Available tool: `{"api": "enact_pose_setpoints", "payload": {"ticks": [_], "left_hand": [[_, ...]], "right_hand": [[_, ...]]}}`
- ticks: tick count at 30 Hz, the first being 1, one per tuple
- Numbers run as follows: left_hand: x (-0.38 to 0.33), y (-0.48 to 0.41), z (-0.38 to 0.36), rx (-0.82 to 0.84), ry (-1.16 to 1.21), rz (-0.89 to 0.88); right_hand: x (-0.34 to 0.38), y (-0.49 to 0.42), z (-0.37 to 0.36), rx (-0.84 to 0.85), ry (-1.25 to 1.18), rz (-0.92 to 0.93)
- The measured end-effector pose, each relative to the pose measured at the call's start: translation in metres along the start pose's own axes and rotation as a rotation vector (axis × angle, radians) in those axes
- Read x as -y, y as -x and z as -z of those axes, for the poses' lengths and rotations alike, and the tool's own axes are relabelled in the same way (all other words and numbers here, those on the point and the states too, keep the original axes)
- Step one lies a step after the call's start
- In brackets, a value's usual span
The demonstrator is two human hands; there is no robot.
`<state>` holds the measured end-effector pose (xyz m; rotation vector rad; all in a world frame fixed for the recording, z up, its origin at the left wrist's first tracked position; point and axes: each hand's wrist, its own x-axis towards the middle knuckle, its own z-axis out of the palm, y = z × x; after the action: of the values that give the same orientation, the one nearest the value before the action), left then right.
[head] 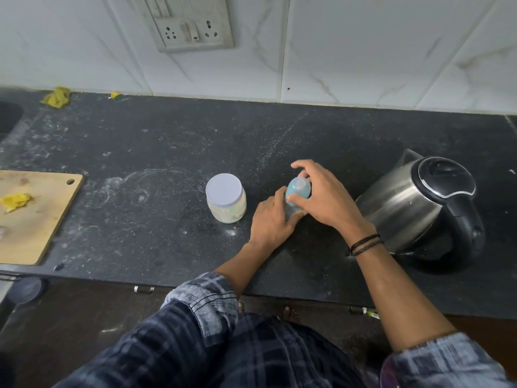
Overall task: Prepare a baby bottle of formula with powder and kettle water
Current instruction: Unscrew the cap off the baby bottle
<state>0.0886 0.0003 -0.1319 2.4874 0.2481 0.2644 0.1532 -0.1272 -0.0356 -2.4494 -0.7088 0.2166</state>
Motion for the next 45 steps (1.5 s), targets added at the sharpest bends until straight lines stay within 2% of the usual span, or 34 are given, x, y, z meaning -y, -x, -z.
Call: {"api": "enact_pose_setpoints", "payload": {"ticks": [6, 17, 21, 25, 30, 45], "left_hand": [[-0.0011, -0.0004, 0.0005, 0.014, -0.002, 0.003], [-0.0011, 0.0008, 0.0001, -0.002, -0.007, 0.002], [-0.0002, -0.001, -0.0009, 0.022, -0.011, 0.004], [-0.0017, -0.0001, 0.0005, 0.006, 0.007, 0.012], [0.0011, -0.002, -0.0031, 0.028, -0.012, 0.016], [0.0025, -0.0013, -0.0029, 0.021, 0.003, 0.009]], "right_hand": [[0.0015, 0.0015, -0.0009, -0.04, 0.07, -0.001], [0.0031, 0.0047, -0.0005, -0.039, 0.04, 0.009], [0.0048, 0.0056, -0.0001, -0.099, 0.027, -0.01], [0.0019, 0.0044, 0.0, -0.052, 0.063, -0.024], [-0.0002, 0.0062, -0.002, -0.111, 0.009, -0.031], [0.0032, 0.0045, -0.0023, -0.071, -0.04, -0.035]]}}
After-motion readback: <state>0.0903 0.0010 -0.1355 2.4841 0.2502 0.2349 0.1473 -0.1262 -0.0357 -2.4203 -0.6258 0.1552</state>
